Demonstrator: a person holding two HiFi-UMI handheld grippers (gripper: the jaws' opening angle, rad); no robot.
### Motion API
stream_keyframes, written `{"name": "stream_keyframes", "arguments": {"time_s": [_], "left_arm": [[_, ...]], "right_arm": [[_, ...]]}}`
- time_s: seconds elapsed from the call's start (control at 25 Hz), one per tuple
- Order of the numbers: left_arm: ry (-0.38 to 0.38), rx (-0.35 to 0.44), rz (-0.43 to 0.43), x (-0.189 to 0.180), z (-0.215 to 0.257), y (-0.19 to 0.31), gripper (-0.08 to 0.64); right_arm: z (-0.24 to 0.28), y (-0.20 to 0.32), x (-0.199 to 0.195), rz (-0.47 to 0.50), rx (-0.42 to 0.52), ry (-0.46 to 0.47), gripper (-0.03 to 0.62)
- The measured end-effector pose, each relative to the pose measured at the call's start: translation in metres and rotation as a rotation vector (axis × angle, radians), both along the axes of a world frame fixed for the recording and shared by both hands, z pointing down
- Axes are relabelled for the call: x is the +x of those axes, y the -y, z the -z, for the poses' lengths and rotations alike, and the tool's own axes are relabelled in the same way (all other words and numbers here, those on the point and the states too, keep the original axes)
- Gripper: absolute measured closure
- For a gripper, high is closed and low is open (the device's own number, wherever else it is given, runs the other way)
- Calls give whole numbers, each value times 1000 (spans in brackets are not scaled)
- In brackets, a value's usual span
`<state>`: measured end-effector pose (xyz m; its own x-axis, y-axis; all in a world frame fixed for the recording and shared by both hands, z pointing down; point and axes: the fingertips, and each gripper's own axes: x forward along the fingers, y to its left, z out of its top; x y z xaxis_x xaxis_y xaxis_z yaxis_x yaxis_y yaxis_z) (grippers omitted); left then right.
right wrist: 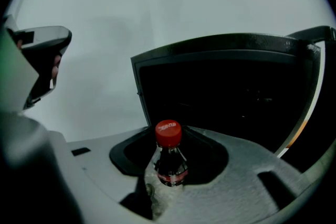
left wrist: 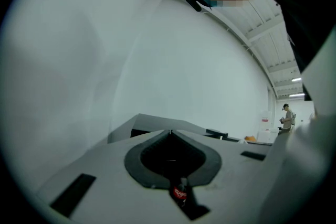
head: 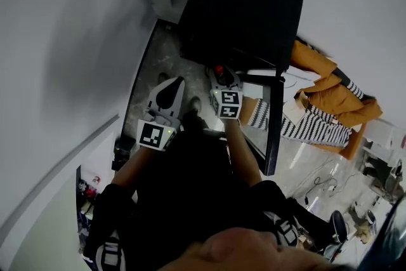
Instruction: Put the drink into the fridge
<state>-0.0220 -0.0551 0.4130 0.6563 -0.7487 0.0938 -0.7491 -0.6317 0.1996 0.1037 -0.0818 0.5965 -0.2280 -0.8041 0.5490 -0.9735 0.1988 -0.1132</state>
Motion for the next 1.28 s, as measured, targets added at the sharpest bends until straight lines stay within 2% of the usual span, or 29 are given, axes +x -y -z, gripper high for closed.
{"name": "stream_keyframes", "arguments": {"time_s": [0.44, 1.28], "left_arm": [[3, -36, -15, -3, -12, 0, 554], [22, -53, -19, -1, -25, 13, 554]], "right_arm": [[-39, 35, 9, -33, -8, -27, 449], [-103, 101, 16, -51, -8, -74, 449]]}}
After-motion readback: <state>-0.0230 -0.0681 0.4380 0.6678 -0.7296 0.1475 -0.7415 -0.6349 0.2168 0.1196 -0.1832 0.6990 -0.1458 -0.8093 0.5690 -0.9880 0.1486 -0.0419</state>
